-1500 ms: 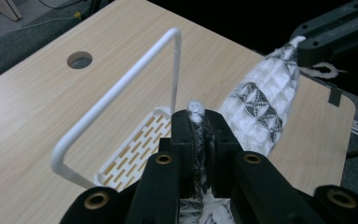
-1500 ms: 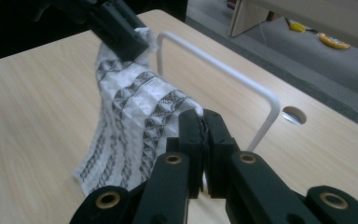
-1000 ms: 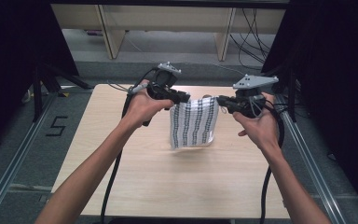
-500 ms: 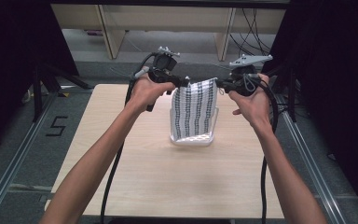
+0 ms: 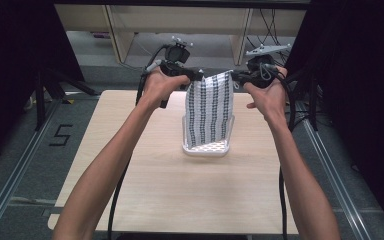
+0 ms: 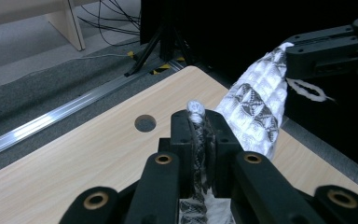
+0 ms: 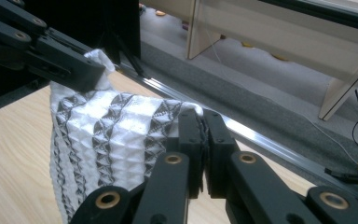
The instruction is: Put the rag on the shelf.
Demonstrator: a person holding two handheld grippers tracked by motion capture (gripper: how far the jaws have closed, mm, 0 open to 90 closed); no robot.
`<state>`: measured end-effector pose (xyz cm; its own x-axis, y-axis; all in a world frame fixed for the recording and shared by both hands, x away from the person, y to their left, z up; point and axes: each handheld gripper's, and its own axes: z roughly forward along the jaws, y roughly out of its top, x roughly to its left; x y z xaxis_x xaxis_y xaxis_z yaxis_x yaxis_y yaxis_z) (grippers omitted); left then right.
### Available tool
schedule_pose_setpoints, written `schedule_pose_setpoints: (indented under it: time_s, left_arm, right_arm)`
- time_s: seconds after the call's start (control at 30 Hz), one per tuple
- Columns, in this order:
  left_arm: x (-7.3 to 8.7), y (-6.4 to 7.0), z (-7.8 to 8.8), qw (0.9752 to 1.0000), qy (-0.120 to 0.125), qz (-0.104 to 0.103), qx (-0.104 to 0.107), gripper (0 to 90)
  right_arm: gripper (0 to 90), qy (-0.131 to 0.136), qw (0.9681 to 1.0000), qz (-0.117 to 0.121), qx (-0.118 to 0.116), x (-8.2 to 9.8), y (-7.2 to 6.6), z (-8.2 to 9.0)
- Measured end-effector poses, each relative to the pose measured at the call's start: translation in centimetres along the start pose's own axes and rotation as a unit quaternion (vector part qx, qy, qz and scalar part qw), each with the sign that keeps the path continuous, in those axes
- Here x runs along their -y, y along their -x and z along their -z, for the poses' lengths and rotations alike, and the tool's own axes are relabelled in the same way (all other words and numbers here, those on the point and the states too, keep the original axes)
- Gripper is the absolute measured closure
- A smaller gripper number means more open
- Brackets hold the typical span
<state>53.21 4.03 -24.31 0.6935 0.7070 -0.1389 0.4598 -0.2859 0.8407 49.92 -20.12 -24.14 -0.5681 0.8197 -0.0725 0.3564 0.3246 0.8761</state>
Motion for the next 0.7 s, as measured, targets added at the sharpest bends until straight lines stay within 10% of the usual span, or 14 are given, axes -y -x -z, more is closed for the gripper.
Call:
schedule_pose_setpoints:
  time_s: [0.7]
  left_arm:
    - [-0.6, -1.5, -2.2, 0.9997, 0.004, 0.003, -0.022, 81.8]
  right_arm:
    - [88.3, -0.019, 0.9993, -0.03, 0.016, -0.3, 1.5, -3.0]
